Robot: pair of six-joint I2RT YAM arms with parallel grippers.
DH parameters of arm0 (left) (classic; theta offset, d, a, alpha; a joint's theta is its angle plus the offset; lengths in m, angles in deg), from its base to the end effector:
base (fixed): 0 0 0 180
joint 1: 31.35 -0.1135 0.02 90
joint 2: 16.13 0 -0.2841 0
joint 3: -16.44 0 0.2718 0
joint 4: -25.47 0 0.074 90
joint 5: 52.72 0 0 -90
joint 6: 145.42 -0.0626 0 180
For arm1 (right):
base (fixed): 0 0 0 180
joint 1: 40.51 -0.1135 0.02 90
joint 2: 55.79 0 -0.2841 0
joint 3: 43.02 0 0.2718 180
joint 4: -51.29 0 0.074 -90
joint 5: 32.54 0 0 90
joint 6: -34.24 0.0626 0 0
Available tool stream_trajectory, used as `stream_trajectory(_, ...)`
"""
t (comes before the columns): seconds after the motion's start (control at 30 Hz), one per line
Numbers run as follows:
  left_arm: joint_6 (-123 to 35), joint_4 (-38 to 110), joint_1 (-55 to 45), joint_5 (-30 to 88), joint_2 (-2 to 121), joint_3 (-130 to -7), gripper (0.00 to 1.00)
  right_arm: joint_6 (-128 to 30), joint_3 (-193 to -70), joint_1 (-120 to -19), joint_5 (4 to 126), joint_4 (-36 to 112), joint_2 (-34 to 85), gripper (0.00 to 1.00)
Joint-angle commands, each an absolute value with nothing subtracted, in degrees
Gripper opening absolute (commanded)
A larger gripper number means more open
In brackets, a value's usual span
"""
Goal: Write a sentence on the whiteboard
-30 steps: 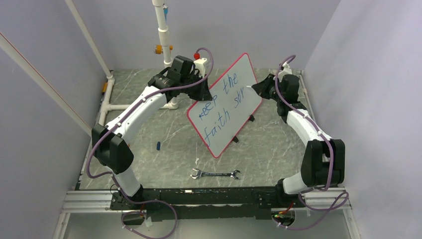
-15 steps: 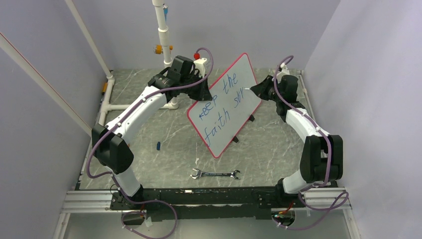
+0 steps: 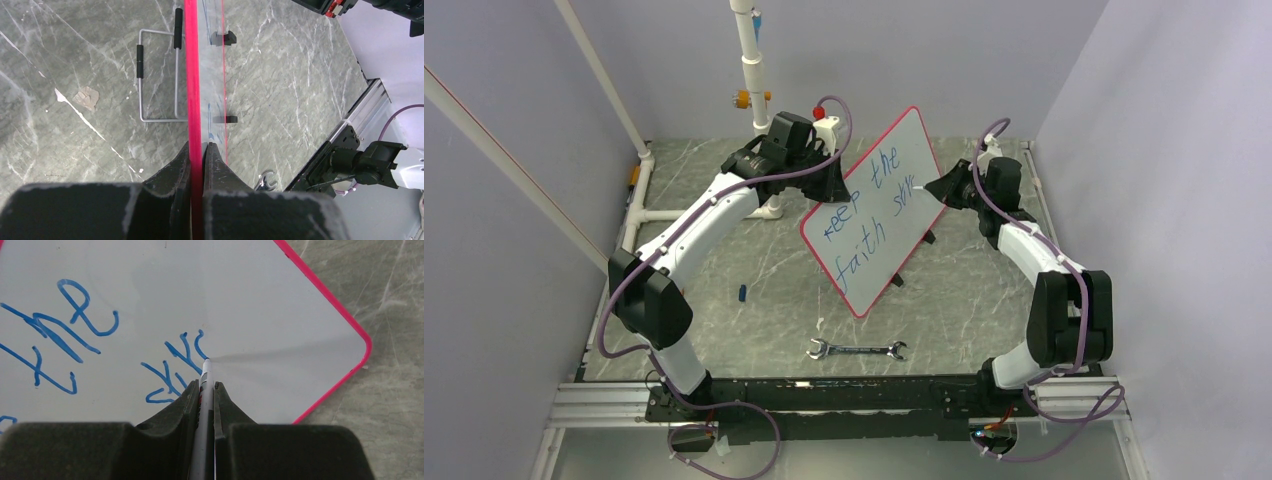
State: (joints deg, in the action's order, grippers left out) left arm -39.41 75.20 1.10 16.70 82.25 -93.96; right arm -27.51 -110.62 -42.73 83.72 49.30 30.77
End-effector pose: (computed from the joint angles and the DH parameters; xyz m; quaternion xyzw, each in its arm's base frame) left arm 0.3529 -0.2504 0.3701 0.2042 0.8629 -0.3242 0.3296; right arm 0.3802 0.0425 0.2622 0.0553 0.8107 0.3256 0.4834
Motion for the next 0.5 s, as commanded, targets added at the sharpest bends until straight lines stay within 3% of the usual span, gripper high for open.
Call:
stream_trajectory(0.0, -47.64, 78.72, 2.32, 21.28, 82.3, -93.43, 0.0, -28.59, -110.22, -42.8, 83.88, 49.87, 31.27, 0.0)
stream_trajectory(0.47, -47.68, 78.81, 2.44, 21.37, 82.48, -93.43, 0.0, -28.53, -117.31, -42.8, 81.59, 47.27, 33.45, 0.0)
